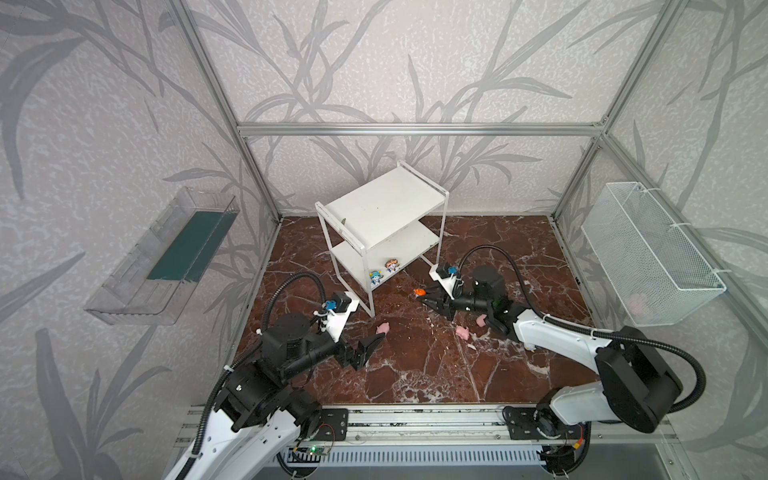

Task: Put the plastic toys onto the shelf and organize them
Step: 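Lift and carry the figurine with the right gripper to the lower shelf, then lower the figurine beside the other figurines and open the right gripper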

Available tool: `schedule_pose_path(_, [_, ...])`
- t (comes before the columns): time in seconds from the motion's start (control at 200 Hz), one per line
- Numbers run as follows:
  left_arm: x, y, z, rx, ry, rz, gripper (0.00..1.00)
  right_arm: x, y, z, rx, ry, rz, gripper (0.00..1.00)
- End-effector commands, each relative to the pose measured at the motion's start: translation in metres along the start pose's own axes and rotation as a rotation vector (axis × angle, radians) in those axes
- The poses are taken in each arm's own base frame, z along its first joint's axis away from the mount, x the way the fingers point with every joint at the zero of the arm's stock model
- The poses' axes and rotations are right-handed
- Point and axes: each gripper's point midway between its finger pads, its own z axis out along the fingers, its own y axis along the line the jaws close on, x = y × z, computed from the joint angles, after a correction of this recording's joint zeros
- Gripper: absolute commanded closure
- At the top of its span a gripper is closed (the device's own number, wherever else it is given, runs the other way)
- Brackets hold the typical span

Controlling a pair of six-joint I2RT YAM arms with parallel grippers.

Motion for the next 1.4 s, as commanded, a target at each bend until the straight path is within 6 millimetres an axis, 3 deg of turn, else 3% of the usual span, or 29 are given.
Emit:
schedule_pose_path(0.0, [-0.003, 0.0, -0.001, 0.004, -0.018, 0.02, 0.01, -0.054, 0.008, -0.007, -0.18, -0.182, -0.018, 0.76])
schedule_pose_path(0.185, [-0.001, 0.001, 0.002, 0.004, -0.004, 0.017, 0.01, -0.082, -0.02, 0.014, -0.2, -0.277, -0.059, 0.76])
schedule_pose_path(0.38, [0.001, 0.002, 0.003, 0.001, 0.003, 0.016, 0.01, -0.09, -0.046, 0.035, -0.208, -0.427, -0.07, 0.77])
schedule_pose_path(0.895, [0.0, 0.002, 0.006, 0.006, 0.005, 0.011, 0.01, -0.066, -0.075, 0.067, -0.042, -0.363, -0.145, 0.77])
schedule_pose_path(1.395, [0.0, 0.002, 0.007, 0.014, 0.004, 0.007, 0.01, -0.051, -0.087, 0.073, 0.018, -0.404, -0.151, 0.75])
